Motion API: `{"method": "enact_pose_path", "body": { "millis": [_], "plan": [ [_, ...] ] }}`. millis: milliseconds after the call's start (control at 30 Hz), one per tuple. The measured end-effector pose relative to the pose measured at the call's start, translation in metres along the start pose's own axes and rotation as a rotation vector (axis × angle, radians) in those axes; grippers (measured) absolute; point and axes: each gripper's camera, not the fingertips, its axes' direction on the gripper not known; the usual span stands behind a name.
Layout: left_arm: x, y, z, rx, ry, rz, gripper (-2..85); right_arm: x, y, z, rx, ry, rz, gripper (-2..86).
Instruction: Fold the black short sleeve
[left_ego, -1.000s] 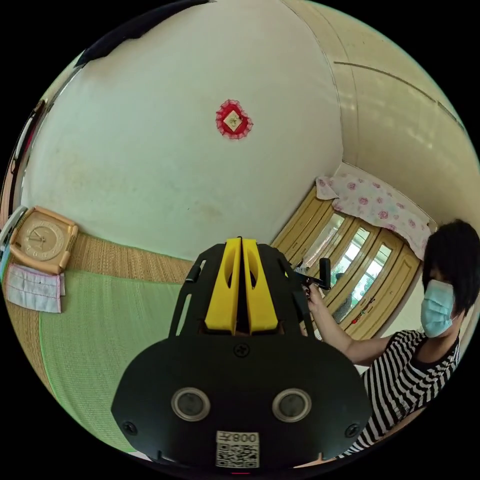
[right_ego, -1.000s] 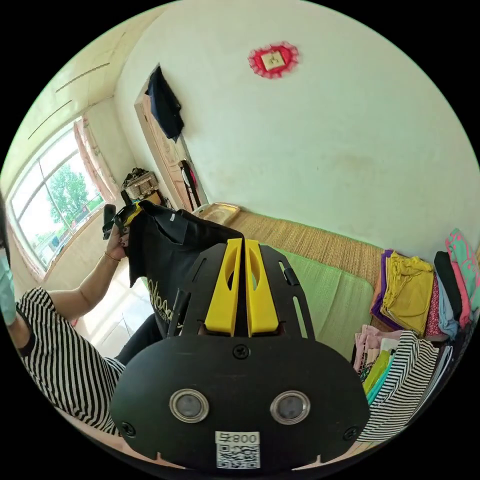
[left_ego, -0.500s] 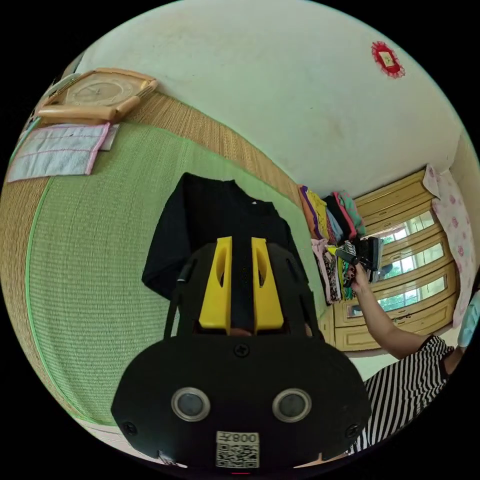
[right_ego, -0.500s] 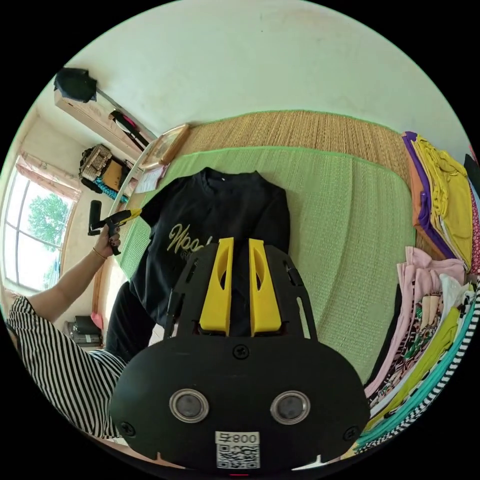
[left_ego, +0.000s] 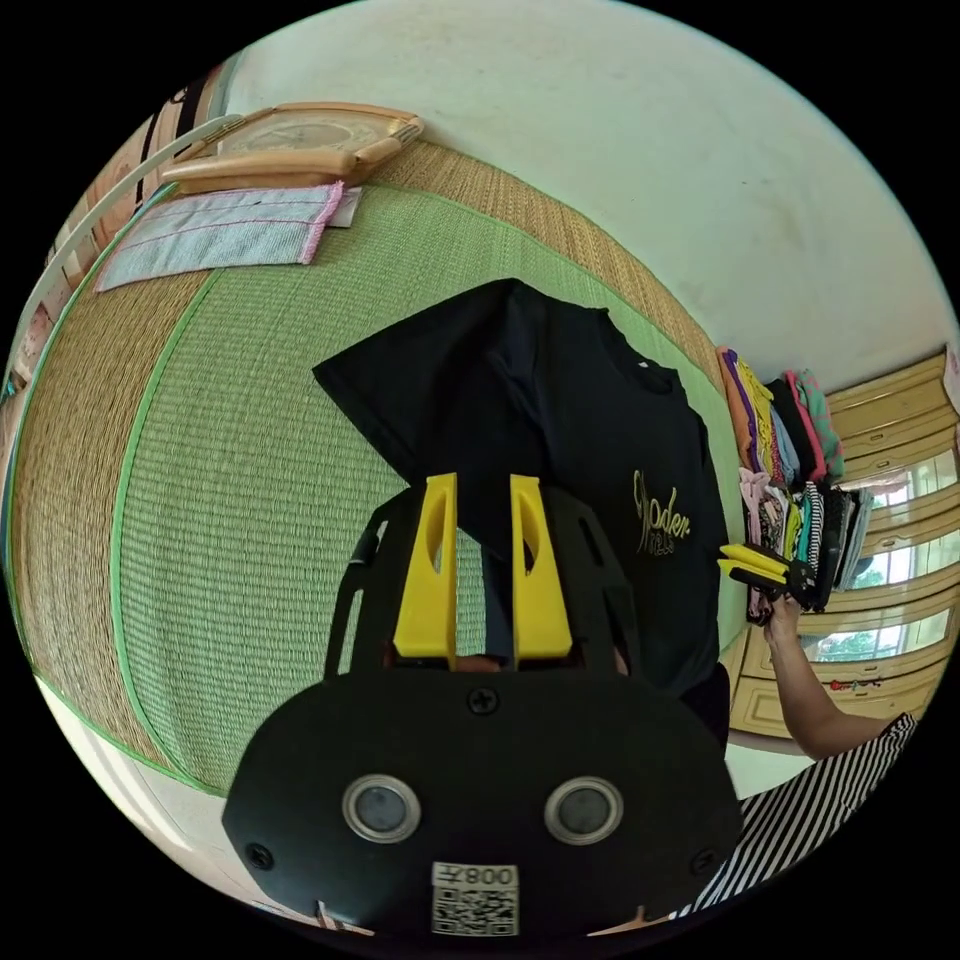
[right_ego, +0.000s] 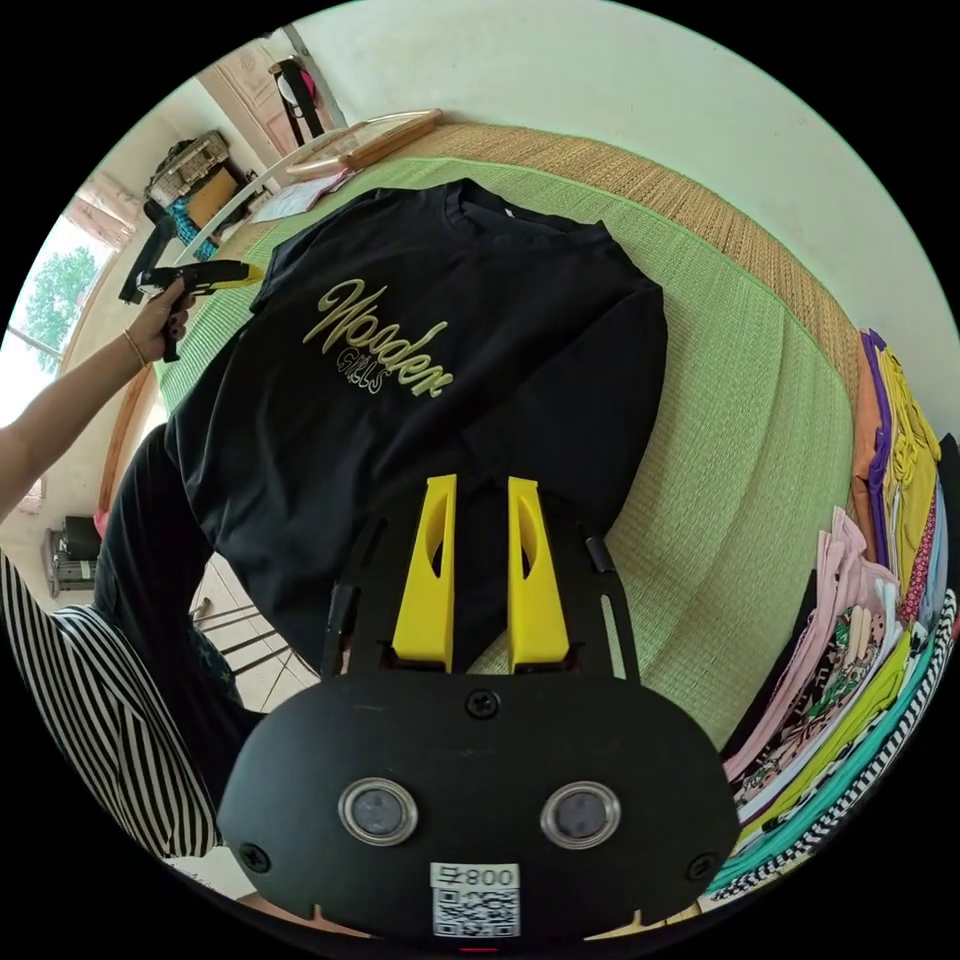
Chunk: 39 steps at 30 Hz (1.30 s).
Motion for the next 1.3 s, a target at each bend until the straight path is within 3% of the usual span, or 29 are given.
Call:
{"method": "enact_pose_path", "body": {
  "millis": [600, 933, 1300],
  "plan": [
    [0.064, -0.064, 0.033, -0.099, -0.141, 0.041, 0.6, -0.093, -0.011, 0.062, -0.063, 0.079, -0.021, 1.3],
    [0.070, -0.094, 0.017, -0.076, -0.317, 0.045, 0.0, 0.031, 0.054, -0.046, 0.242, -0.035, 0.367, 0.4],
    [0.090, -0.082, 0.058, -0.103, -0.227, 0.083, 0.0, 0.101, 0.117, 0.025, 0.115, -0.159, 0.640, 0.3]
  ]
}}
